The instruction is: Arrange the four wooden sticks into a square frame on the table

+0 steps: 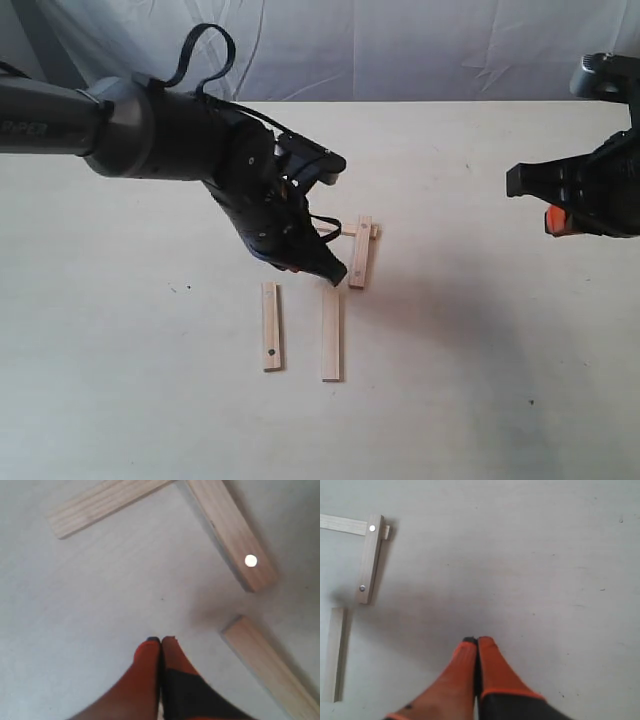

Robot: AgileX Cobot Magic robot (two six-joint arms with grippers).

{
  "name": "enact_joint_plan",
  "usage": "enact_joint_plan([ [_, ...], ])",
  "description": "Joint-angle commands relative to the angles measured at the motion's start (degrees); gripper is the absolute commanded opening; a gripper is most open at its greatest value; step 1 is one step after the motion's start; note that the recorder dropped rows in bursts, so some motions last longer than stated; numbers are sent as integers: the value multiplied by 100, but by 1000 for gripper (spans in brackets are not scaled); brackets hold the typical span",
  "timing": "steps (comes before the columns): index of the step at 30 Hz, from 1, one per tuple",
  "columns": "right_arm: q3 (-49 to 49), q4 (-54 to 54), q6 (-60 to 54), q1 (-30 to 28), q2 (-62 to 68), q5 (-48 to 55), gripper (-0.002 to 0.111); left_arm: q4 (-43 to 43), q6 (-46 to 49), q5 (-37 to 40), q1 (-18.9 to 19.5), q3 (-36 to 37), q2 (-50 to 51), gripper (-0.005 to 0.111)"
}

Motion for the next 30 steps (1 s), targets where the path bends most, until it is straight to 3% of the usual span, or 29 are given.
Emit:
enact_joint_plan([
  [1, 30, 34, -38, -7, -40, -81, -1, 563, -227, -126, 1, -37, 212, 0],
  [7, 30, 34, -38, -7, -40, -103, -1, 894, -373, 388, 1, -37, 416, 0],
  [18, 30, 34, -64, -7, -40, -140, -1, 914, -64, 2018, 1, -37, 376, 0],
  [24, 30, 34, -62, -7, -40, -166, -1, 400, -227, 1979, 1, -375, -148, 0],
  [30, 30, 81, -62, -7, -40, -179, -1, 78, -1259, 1788, -243, -701, -425, 0],
])
